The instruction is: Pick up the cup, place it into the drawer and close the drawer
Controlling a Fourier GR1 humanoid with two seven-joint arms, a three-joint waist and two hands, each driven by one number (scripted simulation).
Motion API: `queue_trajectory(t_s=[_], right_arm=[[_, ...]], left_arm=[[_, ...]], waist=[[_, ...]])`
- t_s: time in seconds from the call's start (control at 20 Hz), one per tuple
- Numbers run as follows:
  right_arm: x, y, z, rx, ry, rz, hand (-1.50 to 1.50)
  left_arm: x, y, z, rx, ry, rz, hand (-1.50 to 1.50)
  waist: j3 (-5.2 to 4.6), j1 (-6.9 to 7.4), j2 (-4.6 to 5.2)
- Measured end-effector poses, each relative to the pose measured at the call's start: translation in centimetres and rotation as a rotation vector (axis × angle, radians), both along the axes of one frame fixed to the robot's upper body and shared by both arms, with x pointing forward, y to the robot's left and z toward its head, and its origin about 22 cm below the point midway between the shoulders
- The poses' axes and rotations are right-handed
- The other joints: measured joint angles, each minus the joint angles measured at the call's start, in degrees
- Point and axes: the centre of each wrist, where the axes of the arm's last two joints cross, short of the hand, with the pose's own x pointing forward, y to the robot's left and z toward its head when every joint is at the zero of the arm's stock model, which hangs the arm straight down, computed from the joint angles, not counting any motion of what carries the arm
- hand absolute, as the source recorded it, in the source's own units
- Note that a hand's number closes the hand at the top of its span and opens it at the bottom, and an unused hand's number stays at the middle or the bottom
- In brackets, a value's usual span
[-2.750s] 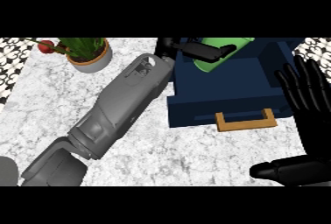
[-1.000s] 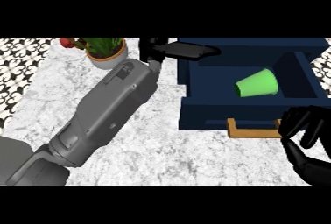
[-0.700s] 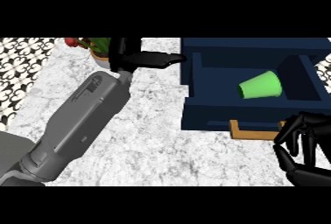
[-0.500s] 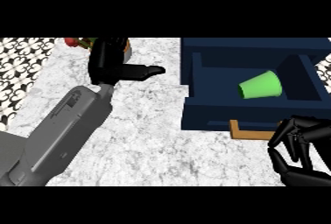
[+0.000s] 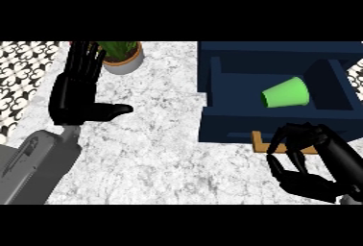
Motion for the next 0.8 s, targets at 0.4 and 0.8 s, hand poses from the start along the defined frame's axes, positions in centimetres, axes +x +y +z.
queue_trajectory(t_s=[0.4, 0.8], right_arm=[[2.4, 1.9, -4.8, -0.278, -0.044, 0.005, 1.50], [6.5, 2.8, -9.2, -0.407, -0.014, -0.015, -1.50]], left_arm=[[-3.2, 4.4, -1.6, -0.005, 0.003, 0.008, -1.50], [-5.7, 8.6, -3.0, -0.010, 0.006, 0.018, -1.50]], waist=[[0.03, -0.24, 0.16], [0.02, -0.67, 0.23]])
